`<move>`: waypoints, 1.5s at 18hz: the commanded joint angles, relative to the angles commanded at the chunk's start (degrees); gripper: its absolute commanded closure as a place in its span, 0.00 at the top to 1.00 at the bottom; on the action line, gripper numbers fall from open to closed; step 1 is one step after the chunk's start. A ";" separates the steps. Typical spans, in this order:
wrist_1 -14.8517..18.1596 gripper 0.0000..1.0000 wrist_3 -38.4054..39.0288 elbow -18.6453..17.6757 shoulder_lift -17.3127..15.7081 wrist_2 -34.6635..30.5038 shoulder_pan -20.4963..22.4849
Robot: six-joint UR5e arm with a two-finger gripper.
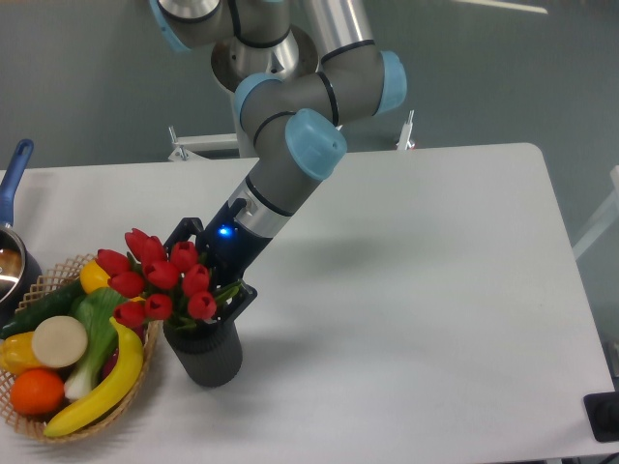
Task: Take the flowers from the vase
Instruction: 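Close the gripper on the tulip stems, then lift the gripped tulips up out of the black vase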
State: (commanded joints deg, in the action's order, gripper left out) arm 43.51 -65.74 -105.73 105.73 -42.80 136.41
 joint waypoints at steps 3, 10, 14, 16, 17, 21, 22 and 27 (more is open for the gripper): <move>0.00 0.55 0.26 -0.09 -0.17 0.00 0.00; 0.00 0.43 0.53 0.00 -0.09 1.31 0.17; 0.00 0.42 0.53 0.00 -0.09 3.69 0.61; 0.00 0.42 0.53 0.00 -0.17 3.87 0.88; 0.00 0.42 0.53 0.09 -0.35 4.82 1.14; 0.09 0.42 1.40 1.05 -1.58 10.62 4.03; 0.09 0.42 2.36 1.58 -1.76 11.59 4.48; 0.09 0.42 4.22 3.60 -3.34 12.39 6.67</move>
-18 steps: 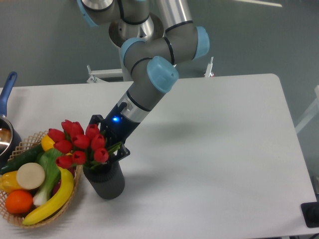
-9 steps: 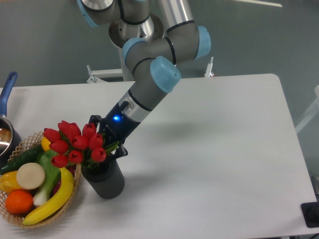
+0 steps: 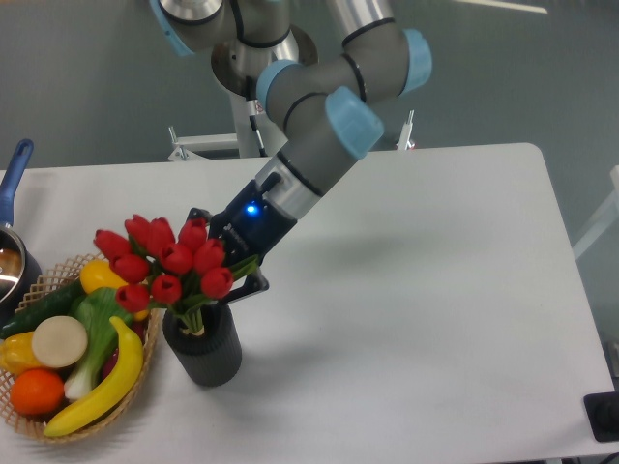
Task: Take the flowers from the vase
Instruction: 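Lift the gripped tulips up out of the black vase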
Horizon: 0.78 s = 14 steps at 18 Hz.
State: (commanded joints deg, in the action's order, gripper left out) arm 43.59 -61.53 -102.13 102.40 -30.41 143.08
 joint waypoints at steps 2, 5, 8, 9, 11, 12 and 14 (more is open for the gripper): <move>0.17 0.42 0.26 0.27 -0.62 -0.17 0.45; 0.18 0.42 0.27 0.27 -0.97 -0.18 0.62; 0.53 0.42 0.44 0.18 -1.84 0.00 1.15; 0.53 0.42 0.53 0.00 -2.20 0.00 1.15; 0.53 0.42 0.62 -0.78 -2.81 -0.09 0.71; 0.61 0.42 0.79 -0.88 -2.99 -0.09 0.62; 0.53 0.42 2.45 -0.96 -3.17 0.09 0.45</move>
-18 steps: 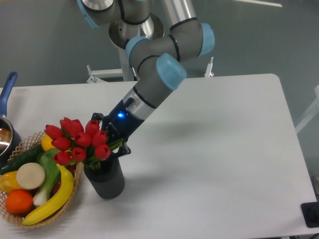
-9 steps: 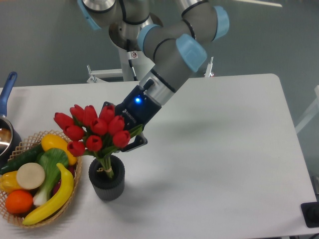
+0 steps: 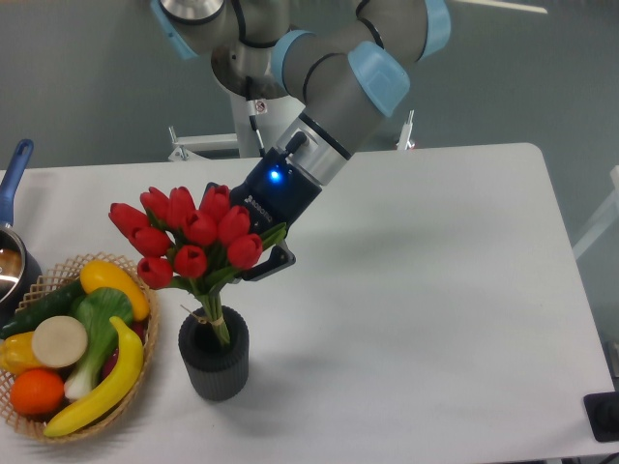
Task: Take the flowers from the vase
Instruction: 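Lift the gripped tulips up out of the black vase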
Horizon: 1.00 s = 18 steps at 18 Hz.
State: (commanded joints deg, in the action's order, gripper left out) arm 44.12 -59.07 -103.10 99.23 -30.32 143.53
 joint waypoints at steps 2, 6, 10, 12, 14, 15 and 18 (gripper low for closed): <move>0.09 0.42 1.76 0.00 0.09 0.18 -0.87; 0.09 0.42 3.26 -0.09 0.09 1.93 -1.85; 0.09 0.42 5.89 0.44 -0.79 2.46 -2.46; 0.09 0.42 7.04 0.62 -1.40 2.46 -2.29; 0.09 0.42 7.30 0.70 -2.11 2.37 -2.11; 0.09 0.42 7.31 0.79 -2.20 2.37 -1.94; 0.09 0.42 7.39 0.97 -2.81 2.37 -1.76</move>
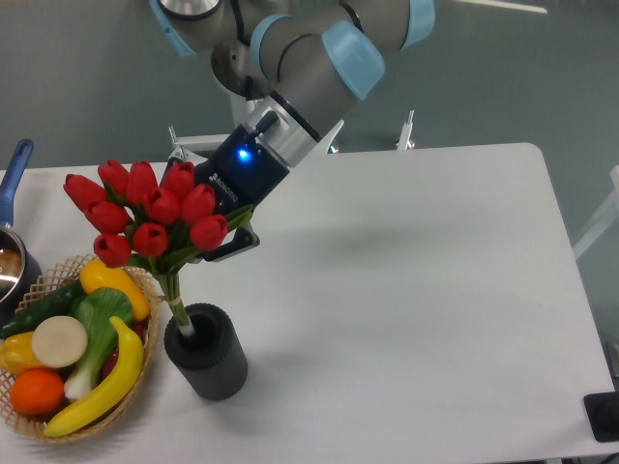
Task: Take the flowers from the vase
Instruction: 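Lift the gripped tulips up out of the black vase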
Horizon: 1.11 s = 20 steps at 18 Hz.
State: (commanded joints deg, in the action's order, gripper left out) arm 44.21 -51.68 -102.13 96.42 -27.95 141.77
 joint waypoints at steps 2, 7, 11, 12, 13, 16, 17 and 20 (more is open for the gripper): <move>0.00 0.42 0.00 0.26 -0.18 0.00 0.35; 0.00 0.42 0.17 1.32 -0.62 0.35 1.67; 0.00 0.42 3.34 3.16 -0.53 0.26 2.46; 0.00 0.42 3.43 3.16 -0.53 0.35 2.46; 0.00 0.42 3.43 3.25 -0.53 0.35 2.46; 0.00 0.42 6.92 4.39 -0.62 0.27 2.55; -0.09 0.42 8.25 4.92 -0.53 0.26 2.72; -0.09 0.42 8.61 6.33 -0.53 0.79 3.95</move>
State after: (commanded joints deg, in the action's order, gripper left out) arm 44.12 -43.07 -95.80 95.89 -27.16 145.72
